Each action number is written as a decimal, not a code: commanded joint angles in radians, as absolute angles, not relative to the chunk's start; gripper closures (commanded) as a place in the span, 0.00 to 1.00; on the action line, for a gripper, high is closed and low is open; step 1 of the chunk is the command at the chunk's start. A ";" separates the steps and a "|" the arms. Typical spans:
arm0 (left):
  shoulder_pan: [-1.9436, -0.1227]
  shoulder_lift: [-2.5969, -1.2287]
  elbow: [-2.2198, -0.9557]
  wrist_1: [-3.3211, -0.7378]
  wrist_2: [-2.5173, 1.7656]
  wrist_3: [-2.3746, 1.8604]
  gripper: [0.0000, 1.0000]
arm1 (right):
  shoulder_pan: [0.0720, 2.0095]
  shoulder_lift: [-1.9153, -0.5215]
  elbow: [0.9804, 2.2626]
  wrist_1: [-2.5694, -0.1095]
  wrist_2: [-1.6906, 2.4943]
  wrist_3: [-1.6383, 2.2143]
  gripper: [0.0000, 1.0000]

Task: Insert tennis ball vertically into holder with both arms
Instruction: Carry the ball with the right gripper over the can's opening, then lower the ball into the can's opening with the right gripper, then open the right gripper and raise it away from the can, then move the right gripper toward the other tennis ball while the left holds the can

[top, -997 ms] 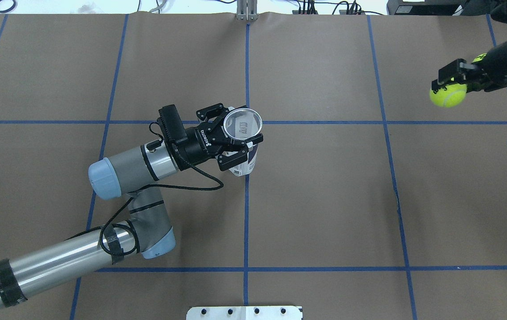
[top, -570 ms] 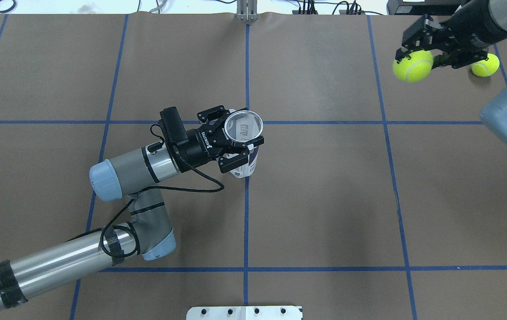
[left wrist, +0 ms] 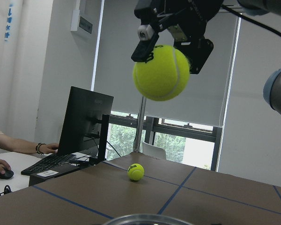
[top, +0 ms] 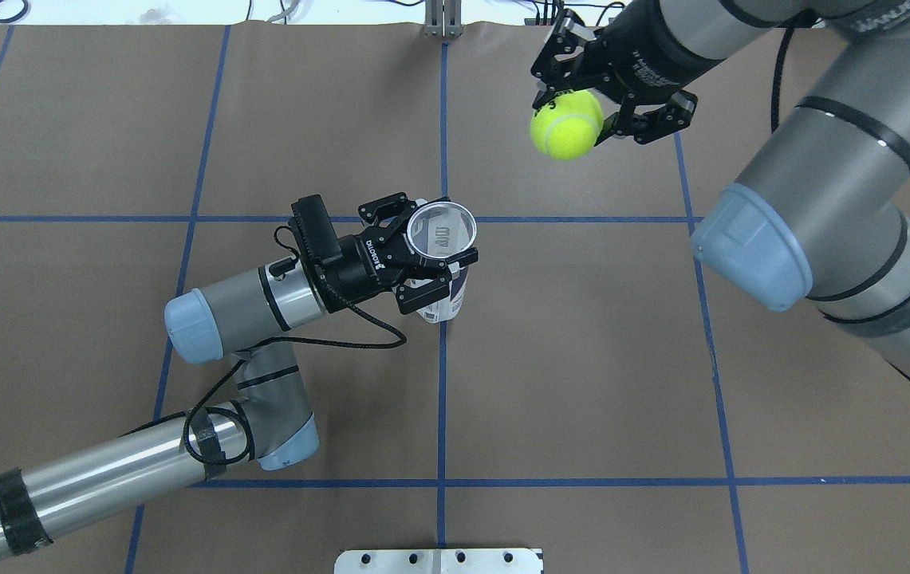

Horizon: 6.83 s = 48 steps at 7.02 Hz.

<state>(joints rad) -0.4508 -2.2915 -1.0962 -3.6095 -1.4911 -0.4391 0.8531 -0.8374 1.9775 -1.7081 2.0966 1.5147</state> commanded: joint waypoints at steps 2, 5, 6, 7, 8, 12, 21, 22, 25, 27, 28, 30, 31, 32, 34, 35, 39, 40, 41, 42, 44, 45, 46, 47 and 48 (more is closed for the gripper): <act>-0.443 -2.292 -1.098 -3.609 -1.491 -0.439 0.25 | 0.705 -0.737 1.965 -1.816 1.941 1.575 1.00; -0.437 -2.293 -1.098 -3.609 -1.489 -0.439 0.25 | 0.632 -0.716 1.947 -1.844 1.861 1.588 1.00; -0.437 -2.293 -1.098 -3.609 -1.491 -0.439 0.25 | 0.626 -0.715 1.939 -1.844 1.858 1.588 0.98; -0.437 -2.293 -1.100 -3.609 -1.490 -0.439 0.25 | 0.621 -0.715 1.931 -1.844 1.850 1.589 0.90; -0.437 -2.293 -1.100 -3.609 -1.491 -0.440 0.25 | 0.609 -0.715 1.928 -1.844 1.832 1.588 0.72; -0.437 -2.295 -1.100 -3.611 -1.491 -0.440 0.28 | 0.594 -0.716 1.924 -1.844 1.816 1.588 0.31; -0.439 -2.293 -1.101 -3.611 -1.491 -0.440 0.28 | 0.581 -0.715 1.922 -1.844 1.795 1.575 0.01; -0.439 -2.292 -1.101 -3.613 -1.491 -0.440 0.27 | 0.584 -0.719 1.930 -1.845 1.801 1.566 0.01; -0.437 -2.293 -1.097 -3.658 -1.491 -0.440 0.27 | 0.643 -0.732 1.934 -1.845 1.833 1.493 0.01; -0.437 -2.293 -1.086 -3.675 -1.491 -0.430 0.27 | 0.650 -0.742 1.951 -1.845 1.838 1.480 0.01; -0.437 -2.290 -1.082 -3.675 -1.491 -0.430 0.27 | 0.652 -0.749 1.954 -1.845 1.839 1.480 0.01; -0.437 -2.289 -1.054 -3.682 -1.491 -0.430 0.26 | 0.652 -0.752 1.956 -1.845 1.839 1.480 0.01; -0.433 -2.287 -1.052 -3.682 -1.491 -0.430 0.23 | 0.652 -0.759 1.956 -1.845 1.839 1.480 0.01; -0.431 -2.289 -1.054 -3.682 -1.491 -0.430 0.20 | 0.658 -0.765 1.957 -1.845 1.841 1.459 0.01; -0.430 -2.289 -1.058 -3.685 -1.491 -0.431 0.10 | 0.704 -0.814 1.979 -1.844 1.885 1.381 0.01; -0.430 -2.287 -1.061 -3.685 -1.491 -0.431 0.07 | 0.730 -0.834 1.982 -1.844 1.913 1.346 0.01; -0.428 -2.284 -1.063 -3.695 -1.491 -0.431 0.05 | 0.819 -0.885 1.982 -1.841 1.983 1.231 0.01; -0.426 -2.283 -1.065 -3.695 -1.491 -0.431 0.04 | 0.833 -0.887 1.979 -1.839 1.986 1.212 0.01; -0.425 -2.281 -1.065 -3.695 -1.491 -0.431 0.02 | 0.844 -0.888 1.977 -1.839 1.994 1.206 0.01; -0.426 -2.281 -1.066 -3.697 -1.491 -0.433 0.02 | 0.856 -0.888 1.977 -1.841 2.006 1.203 0.01; -0.426 -2.246 -1.087 -3.694 -1.494 -0.430 0.01 | 0.888 -0.919 1.976 -1.841 2.017 1.143 0.01; -0.426 -2.232 -1.103 -3.692 -1.494 -0.430 0.01 | 0.909 -0.943 1.974 -1.838 2.025 1.091 0.01; -0.425 -2.226 -1.109 -3.691 -1.494 -0.430 0.01 | 0.923 -0.953 1.970 -1.838 2.026 1.068 0.01; -0.425 -2.224 -1.114 -3.688 -1.494 -0.428 0.01 | 0.928 -0.953 1.967 -1.836 2.026 1.065 0.01; -0.425 -2.224 -1.117 -3.686 -1.494 -0.428 0.01 | 0.928 -0.956 1.967 -1.835 2.028 1.065 0.01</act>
<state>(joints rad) -0.4251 -2.2262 -1.1115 -3.6886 -1.4940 -0.4285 0.9240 -0.9511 1.9682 -1.8365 2.0262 1.0706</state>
